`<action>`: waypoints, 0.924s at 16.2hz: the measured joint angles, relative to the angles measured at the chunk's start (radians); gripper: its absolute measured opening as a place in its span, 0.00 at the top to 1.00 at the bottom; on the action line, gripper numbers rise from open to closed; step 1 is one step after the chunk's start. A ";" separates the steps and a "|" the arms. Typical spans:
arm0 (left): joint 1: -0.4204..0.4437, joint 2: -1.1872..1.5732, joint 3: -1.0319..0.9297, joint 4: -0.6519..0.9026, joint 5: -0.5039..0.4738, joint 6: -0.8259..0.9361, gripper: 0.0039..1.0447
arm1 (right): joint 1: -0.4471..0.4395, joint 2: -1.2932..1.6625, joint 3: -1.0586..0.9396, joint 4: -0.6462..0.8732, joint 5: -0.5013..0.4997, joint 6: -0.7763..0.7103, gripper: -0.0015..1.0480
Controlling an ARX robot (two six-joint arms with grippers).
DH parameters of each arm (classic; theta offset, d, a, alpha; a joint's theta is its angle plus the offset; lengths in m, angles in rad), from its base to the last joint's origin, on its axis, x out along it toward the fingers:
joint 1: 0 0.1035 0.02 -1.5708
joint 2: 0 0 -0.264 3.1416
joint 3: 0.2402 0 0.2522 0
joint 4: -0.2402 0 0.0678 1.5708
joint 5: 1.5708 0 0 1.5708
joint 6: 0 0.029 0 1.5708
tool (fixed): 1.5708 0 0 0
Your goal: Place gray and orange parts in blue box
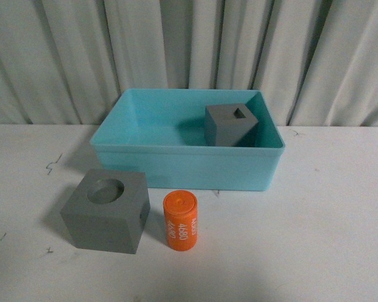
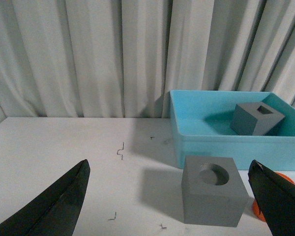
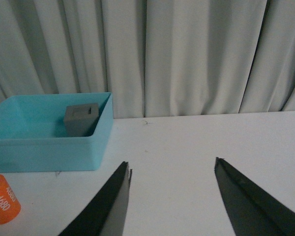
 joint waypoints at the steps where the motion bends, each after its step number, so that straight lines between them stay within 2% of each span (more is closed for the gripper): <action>1: 0.000 0.000 0.000 0.000 0.000 0.000 0.06 | 0.000 0.000 0.000 0.000 0.000 0.000 0.42; 4: 0.000 0.000 0.000 0.000 0.000 0.000 0.06 | 0.000 0.000 0.000 0.000 0.000 0.000 0.07; 14: 0.000 0.000 0.000 -0.002 0.000 0.000 0.06 | 0.000 0.000 0.000 0.000 0.000 0.000 0.06; 15: 0.031 0.140 0.111 -0.284 0.091 -0.044 0.06 | 0.000 0.000 0.000 0.000 0.002 0.000 0.06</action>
